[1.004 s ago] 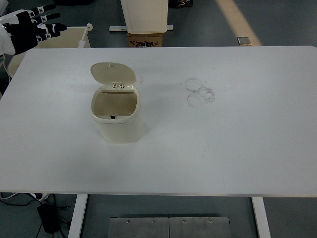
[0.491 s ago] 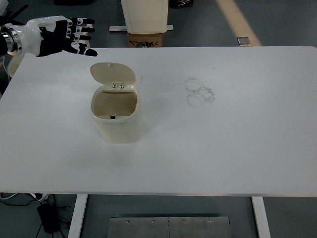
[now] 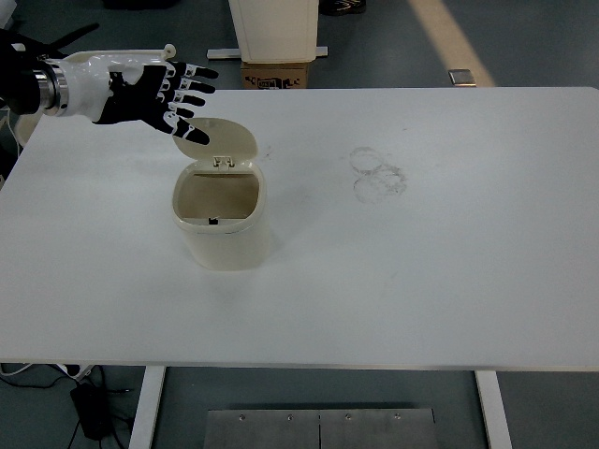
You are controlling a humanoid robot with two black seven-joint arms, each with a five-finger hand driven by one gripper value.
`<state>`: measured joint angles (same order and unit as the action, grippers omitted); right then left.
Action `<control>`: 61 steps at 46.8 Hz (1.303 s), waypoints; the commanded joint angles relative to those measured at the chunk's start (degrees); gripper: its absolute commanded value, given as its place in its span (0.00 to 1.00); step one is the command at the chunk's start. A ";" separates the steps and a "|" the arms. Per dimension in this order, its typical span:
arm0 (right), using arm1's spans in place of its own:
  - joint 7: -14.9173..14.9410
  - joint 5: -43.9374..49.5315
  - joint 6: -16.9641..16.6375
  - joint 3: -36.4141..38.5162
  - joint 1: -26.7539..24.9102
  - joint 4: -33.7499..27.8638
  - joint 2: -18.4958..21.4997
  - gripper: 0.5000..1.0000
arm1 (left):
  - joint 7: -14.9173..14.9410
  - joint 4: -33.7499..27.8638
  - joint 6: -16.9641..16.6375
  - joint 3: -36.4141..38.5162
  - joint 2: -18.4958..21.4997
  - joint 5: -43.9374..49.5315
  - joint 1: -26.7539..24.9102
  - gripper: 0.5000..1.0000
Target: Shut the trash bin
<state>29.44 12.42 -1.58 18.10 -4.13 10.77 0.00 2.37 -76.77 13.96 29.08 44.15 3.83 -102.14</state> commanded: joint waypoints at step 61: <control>0.00 0.06 0.00 0.00 0.17 0.04 0.00 0.98 | 1.67 -7.52 8.10 19.96 -9.17 -2.86 -16.07 1.00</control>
<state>29.44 12.43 -1.58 18.11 -3.95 10.77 0.00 4.04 -84.28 22.07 48.41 35.19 1.01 -118.07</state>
